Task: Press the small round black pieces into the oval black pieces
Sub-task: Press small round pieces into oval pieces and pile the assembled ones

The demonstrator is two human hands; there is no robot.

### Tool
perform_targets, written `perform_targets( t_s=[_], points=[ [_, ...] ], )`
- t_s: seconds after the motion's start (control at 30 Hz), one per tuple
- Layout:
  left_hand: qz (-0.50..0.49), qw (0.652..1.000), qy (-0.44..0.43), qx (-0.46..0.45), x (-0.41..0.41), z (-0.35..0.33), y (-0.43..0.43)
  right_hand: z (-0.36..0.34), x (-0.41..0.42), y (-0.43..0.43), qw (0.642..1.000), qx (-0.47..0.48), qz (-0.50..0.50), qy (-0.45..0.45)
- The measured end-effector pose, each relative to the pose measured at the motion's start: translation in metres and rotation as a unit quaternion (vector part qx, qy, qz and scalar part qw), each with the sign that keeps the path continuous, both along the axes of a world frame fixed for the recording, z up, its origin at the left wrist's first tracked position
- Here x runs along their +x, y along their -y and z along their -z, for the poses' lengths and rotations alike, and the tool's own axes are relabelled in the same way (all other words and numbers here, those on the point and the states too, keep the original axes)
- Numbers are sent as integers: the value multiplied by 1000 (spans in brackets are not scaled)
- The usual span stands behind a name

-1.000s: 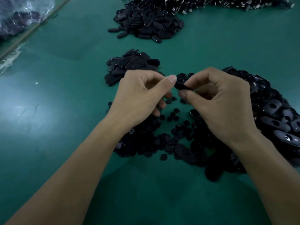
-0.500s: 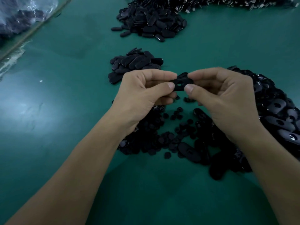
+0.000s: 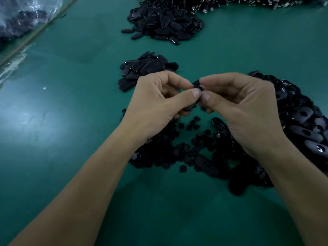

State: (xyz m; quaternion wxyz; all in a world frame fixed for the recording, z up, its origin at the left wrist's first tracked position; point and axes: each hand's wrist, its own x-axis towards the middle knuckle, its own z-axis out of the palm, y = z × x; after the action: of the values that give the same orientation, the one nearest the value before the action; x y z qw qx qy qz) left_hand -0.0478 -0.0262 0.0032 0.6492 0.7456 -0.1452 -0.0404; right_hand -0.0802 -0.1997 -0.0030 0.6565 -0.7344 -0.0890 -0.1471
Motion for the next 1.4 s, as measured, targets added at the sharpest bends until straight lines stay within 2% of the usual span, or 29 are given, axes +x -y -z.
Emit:
perform_targets(
  t_s=[0.13, 0.2, 0.27, 0.37, 0.47, 0.67, 0.87, 1.07, 1.27, 1.4],
  points=[
    [-5, 1000, 11, 15, 2, 1, 1, 1, 2, 1, 999, -8, 37, 4],
    [-40, 999, 13, 8, 4, 3, 1, 4, 3, 7, 986, -118, 114, -2],
    [-68, 998, 11, -10, 5, 3, -1, 7, 3, 12, 950, -268, 159, -5],
    [-89, 994, -1, -63, 5, 2, -1, 9, 2, 14, 903, -403, 145, -28],
    [-104, 990, -16, -96, 5, 1, -1, 8, 2, 12, 872, -472, 112, -71],
    [-107, 992, -17, -62, 4, -1, 0, 8, 1, 13, 884, -446, 112, -84],
    [-103, 988, -48, -103, 4, -1, 1, 11, 4, 12, 868, -477, 127, -53],
    [-105, 985, -73, -112, 3, 0, 2, 6, 0, 7, 929, -344, 136, -30],
    [-104, 985, -86, -108, 2, -1, 3, 3, -1, 6, 944, -295, 142, -40],
    [-108, 985, -87, -103, 2, -1, 4, 4, -2, 5, 942, -314, 116, -28]
  ],
)
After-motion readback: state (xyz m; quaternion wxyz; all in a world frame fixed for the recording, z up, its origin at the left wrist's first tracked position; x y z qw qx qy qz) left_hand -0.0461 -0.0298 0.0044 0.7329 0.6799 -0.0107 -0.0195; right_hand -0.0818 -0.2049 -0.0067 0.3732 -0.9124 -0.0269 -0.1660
